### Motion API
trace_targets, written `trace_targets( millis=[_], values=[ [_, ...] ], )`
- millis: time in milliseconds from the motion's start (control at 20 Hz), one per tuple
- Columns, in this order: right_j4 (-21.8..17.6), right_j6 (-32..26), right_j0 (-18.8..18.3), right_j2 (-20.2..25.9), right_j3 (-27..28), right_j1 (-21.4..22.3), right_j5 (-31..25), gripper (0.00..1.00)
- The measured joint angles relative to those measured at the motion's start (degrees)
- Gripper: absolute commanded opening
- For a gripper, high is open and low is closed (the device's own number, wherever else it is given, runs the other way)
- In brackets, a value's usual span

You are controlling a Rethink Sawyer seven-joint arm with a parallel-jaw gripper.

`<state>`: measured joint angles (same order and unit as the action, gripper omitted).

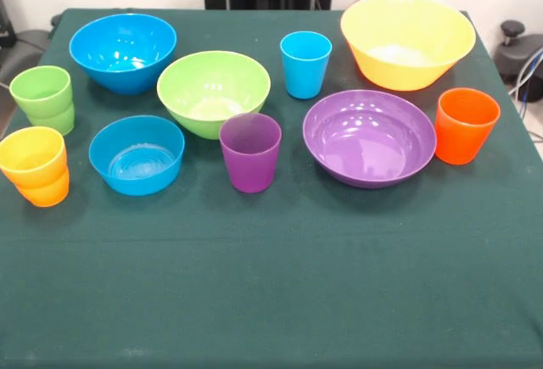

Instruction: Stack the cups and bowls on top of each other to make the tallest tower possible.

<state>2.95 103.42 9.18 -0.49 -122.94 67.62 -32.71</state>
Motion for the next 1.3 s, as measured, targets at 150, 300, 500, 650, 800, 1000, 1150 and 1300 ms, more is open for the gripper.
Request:
trace_targets(
  millis=[150,300,500,650,800,1000,1150,1300],
  values=[
    [0.33,4.52,2.56,0.00,1.13,-1.20,0.01,1.00],
    [0.34,8.59,4.56,0.00,2.35,-2.42,0.01,1.00],
    [0.33,12.30,5.98,0.07,3.64,-3.75,0.00,1.00],
    [0.32,13.40,5.84,0.07,4.19,-4.35,0.01,1.00],
    [0.27,13.40,5.12,0.08,4.27,-4.86,0.00,1.00],
    [0.24,13.40,3.25,0.10,4.27,-4.90,0.00,1.00],
    [0.23,13.40,0.88,0.20,4.26,-4.73,0.27,1.00],
    [0.24,13.40,-2.27,0.78,4.21,-4.62,0.81,1.00]
  ],
)
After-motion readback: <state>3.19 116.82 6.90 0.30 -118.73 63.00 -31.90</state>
